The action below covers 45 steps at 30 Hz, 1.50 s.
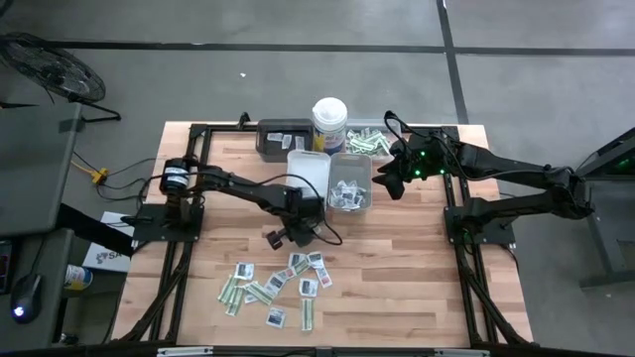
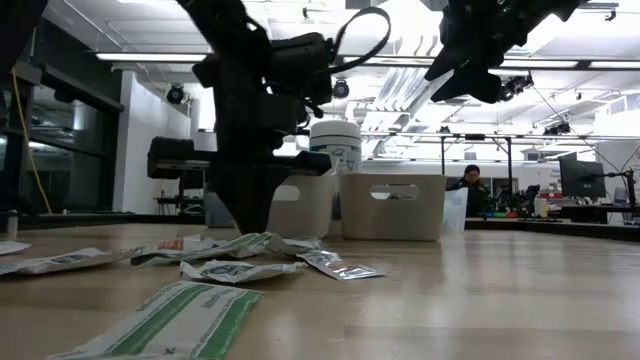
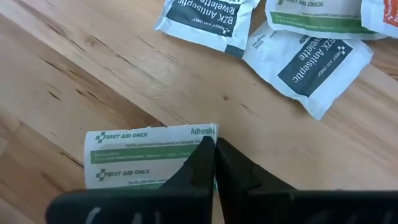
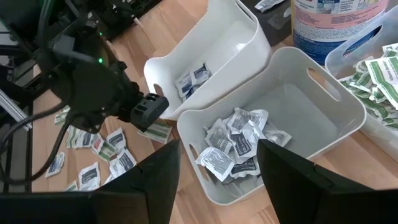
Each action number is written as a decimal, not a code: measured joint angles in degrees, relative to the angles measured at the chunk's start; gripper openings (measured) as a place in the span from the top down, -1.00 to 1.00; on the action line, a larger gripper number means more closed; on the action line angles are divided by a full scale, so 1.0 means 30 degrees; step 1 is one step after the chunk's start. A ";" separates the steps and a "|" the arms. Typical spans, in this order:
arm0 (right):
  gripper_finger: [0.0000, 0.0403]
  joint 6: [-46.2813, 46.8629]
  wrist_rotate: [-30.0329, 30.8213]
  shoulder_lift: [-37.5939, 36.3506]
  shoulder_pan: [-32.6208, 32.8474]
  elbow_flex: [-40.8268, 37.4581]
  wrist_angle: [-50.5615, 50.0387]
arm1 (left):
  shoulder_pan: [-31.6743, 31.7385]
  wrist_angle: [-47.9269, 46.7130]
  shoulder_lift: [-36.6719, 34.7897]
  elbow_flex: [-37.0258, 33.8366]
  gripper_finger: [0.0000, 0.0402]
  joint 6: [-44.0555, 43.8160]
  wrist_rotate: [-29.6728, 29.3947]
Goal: Pick & Place First Aid Supplies
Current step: Put the band aid into the transparent bin
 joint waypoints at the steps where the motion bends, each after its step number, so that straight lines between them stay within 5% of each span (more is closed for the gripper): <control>1: -0.02 -0.0013 0.0000 0.0000 0.0000 0.0000 0.0000 | -0.0012 -0.0457 0.0036 0.0425 0.99 -0.0001 -0.0169; 11: -0.02 -0.0102 -0.0007 -0.0002 -0.0005 0.0007 -0.0005 | 0.0020 -0.3802 0.0208 0.4534 1.00 0.0608 -0.1276; 28: -0.02 -0.0527 -0.0068 -0.0007 -0.0007 0.0007 -0.0007 | -0.0085 -0.8038 0.0152 0.8157 1.00 0.0811 -0.1122; 45: -0.02 -0.4747 0.1074 -0.0007 -0.0007 0.0007 -0.0022 | 0.0031 -1.1680 0.0091 1.5371 1.00 0.2084 -0.2344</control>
